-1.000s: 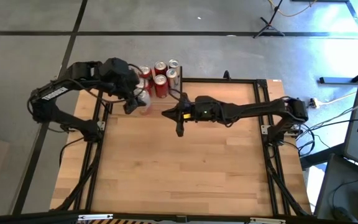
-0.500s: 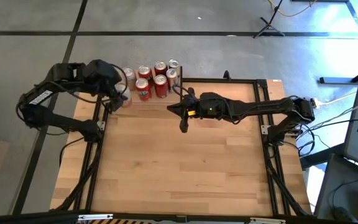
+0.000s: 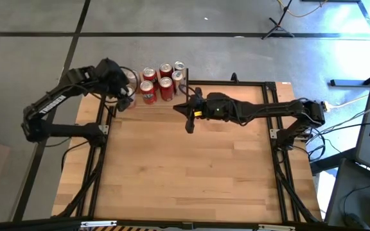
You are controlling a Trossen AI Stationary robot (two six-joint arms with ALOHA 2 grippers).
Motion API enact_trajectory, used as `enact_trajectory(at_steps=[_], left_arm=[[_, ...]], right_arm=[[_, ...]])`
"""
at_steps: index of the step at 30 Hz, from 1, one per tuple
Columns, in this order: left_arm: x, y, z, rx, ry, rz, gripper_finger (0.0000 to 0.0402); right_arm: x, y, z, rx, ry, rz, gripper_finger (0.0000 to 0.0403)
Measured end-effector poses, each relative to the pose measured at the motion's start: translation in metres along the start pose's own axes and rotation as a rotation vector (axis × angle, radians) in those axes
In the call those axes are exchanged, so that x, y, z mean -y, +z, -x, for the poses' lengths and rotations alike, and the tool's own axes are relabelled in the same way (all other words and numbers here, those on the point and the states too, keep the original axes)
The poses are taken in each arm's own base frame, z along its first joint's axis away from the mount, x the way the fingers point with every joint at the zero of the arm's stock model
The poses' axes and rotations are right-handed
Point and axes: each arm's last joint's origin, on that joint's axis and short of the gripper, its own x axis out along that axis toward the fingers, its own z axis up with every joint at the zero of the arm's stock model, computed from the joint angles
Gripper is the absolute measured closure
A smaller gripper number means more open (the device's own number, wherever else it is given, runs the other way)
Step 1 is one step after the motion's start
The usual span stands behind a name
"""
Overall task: Place canned beverage on shelf
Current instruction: Put the orange/white soda can on the shelf aligned with the other orange/white soda can
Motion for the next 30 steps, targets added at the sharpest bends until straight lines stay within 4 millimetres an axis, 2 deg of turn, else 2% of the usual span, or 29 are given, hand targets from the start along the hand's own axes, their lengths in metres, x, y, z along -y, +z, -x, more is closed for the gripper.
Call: enact_trajectory(at_steps=[12, 19, 30], left_arm=[[-0.020, 0.009, -0.008, 0.083, -0.033, 0.006, 0.0136], [-0.027, 0.012, -0.014, 0.073, -0.031, 0.019, 0.0136], [-0.029, 0.004, -0.038, 0.080, -0.038, 0.035, 0.0136]], right_arm=[[-0.001, -0.002, 0.000, -0.025, 0.015, -0.031, 0.0391], [-0.001, -0.004, 0.000, -0.043, 0.015, -0.030, 0.0391], [0.000, -0.005, 0.000, -0.053, 0.014, -0.046, 0.0391]])
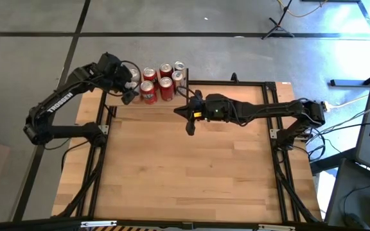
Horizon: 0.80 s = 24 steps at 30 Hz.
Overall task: Place canned beverage on shelf
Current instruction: Put the orange/white soda can on the shelf aligned with the other orange/white soda can, then return to Home Position
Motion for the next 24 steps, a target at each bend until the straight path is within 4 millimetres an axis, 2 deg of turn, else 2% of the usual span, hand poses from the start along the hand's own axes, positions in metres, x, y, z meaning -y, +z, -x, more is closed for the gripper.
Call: enact_trajectory(at_steps=[14, 24], left_arm=[[0.000, 0.001, 0.001, -0.003, 0.008, 0.001, 0.0079], [0.000, 0.022, 0.049, 0.106, 0.074, -0.014, 0.0076]], right_arm=[[-0.001, -0.001, 0.000, -0.013, 0.038, -0.003, 0.0391], [-0.001, 0.000, 0.000, -0.002, 0.039, -0.003, 0.0391]])
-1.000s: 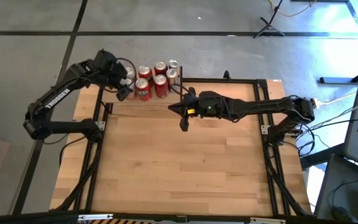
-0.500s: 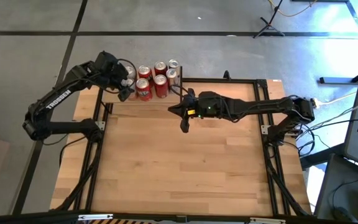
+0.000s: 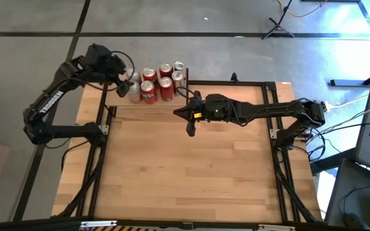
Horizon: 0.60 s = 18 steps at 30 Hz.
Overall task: Place canned beverage on shelf
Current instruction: Return to Home Position
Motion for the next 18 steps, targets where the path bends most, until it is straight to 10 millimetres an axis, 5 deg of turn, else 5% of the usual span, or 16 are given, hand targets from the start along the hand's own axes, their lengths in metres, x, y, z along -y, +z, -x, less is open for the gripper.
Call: enact_trajectory(at_steps=[11, 15, 18], left_arm=[[-0.002, 0.016, 0.028, 0.114, 0.032, -0.006, 0.0076], [0.005, 0.027, 0.051, 0.237, -0.087, -0.011, 0.0075], [0.009, 0.037, 0.060, 0.331, -0.144, 0.144, 0.0075]], right_arm=[[0.000, 0.000, 0.000, 0.001, 0.000, 0.000, 0.0391], [0.000, 0.000, 0.000, 0.001, 0.001, 0.000, 0.0391], [0.000, 0.000, 0.000, 0.002, 0.004, 0.000, 0.0391]])
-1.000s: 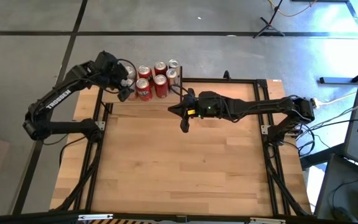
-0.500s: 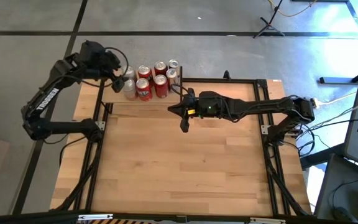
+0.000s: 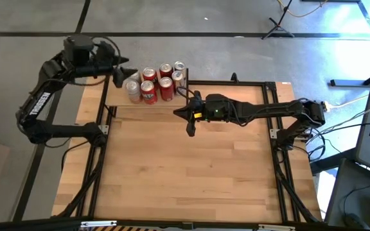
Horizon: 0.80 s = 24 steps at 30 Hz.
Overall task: Place canned beverage on shelf
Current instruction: Return to Home Position
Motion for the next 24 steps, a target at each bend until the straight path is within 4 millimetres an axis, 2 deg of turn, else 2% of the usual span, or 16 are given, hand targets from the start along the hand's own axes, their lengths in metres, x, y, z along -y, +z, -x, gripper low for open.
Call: enact_trajectory(at_steps=[2, 6, 11, 14, 18, 21, 24], left_arm=[[0.005, 0.005, 0.002, 0.049, -0.047, 0.036, 0.0075], [0.021, 0.005, 0.002, 0.066, -0.177, -0.013, 0.0087], [0.052, -0.011, -0.016, 0.036, -0.336, -0.092, 0.0151], [0.071, -0.023, -0.024, 0.066, -0.415, -0.135, 0.0207], [0.092, -0.041, -0.032, 0.106, -0.508, -0.184, 0.0284], [0.101, -0.055, -0.034, 0.131, -0.567, -0.220, 0.0328], [0.101, -0.067, -0.034, 0.170, -0.598, -0.206, 0.0357]], right_arm=[[0.000, 0.000, 0.000, -0.001, 0.000, 0.000, 0.0391], [-0.001, 0.010, 0.002, -0.009, -0.001, 0.001, 0.0391], [-0.003, 0.026, 0.013, -0.076, -0.009, 0.013, 0.0391], [-0.003, 0.033, 0.028, -0.101, -0.021, 0.025, 0.0391], [0.000, 0.036, 0.059, -0.117, -0.054, 0.015, 0.0391], [0.001, 0.034, 0.082, -0.104, -0.057, 0.010, 0.0391], [0.003, 0.029, 0.102, -0.086, -0.046, 0.006, 0.0391]])
